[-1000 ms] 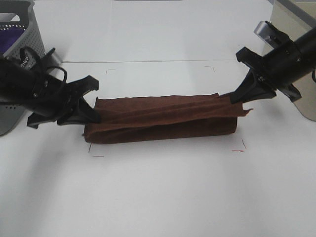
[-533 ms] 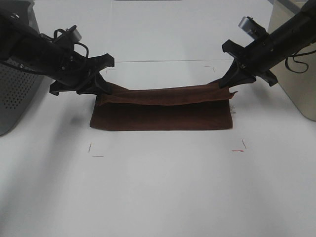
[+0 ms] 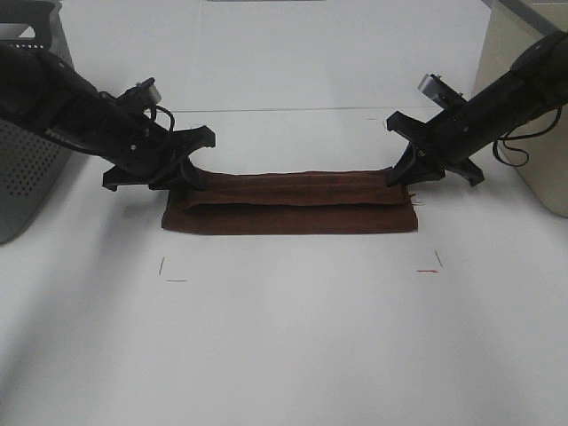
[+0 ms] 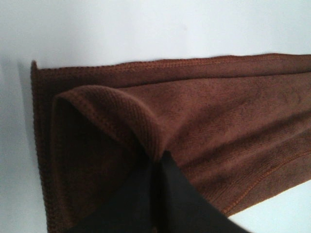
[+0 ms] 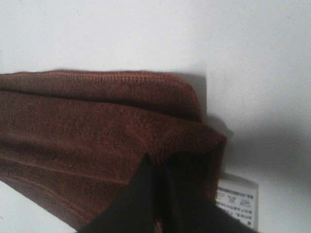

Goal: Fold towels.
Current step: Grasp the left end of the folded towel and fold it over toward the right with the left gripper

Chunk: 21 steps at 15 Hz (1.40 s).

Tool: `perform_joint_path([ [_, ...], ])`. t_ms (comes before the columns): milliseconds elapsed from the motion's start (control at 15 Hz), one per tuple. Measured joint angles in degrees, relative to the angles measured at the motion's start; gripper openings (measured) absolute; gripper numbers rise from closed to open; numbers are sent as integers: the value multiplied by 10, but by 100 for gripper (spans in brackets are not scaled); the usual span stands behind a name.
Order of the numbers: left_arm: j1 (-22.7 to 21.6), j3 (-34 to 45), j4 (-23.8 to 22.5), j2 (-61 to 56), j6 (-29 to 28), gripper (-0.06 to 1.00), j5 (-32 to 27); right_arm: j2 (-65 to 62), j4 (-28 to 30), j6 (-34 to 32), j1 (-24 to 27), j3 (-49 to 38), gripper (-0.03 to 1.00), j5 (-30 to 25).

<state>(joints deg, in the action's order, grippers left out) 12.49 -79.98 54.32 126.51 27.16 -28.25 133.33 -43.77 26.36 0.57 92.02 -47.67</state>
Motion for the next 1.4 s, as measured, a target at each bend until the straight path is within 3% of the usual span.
perform_joint_path([
  [133,0,0,2,2,0,5,6,3,-1,0,0,0,9,2],
  [200,0,0,1,2,0,12,8,3,-2,0,0,0,19,3],
  [400,0,0,-2,2,0,51,-21,3,-16,0,1,1,59,-13],
  [533,0,0,-5,-1,0,68,-36,-1,-23,0,1,2,75,-30],
  [733,-3,0,-32,-28,-1,71,-29,-21,2,-2,1,2,79,-45],
  [1000,-29,-1,-78,-43,-56,72,-25,-68,52,-33,1,2,79,-70],
  [1400,-28,-7,-47,14,-62,72,-36,-87,100,-61,1,2,79,-94],
])
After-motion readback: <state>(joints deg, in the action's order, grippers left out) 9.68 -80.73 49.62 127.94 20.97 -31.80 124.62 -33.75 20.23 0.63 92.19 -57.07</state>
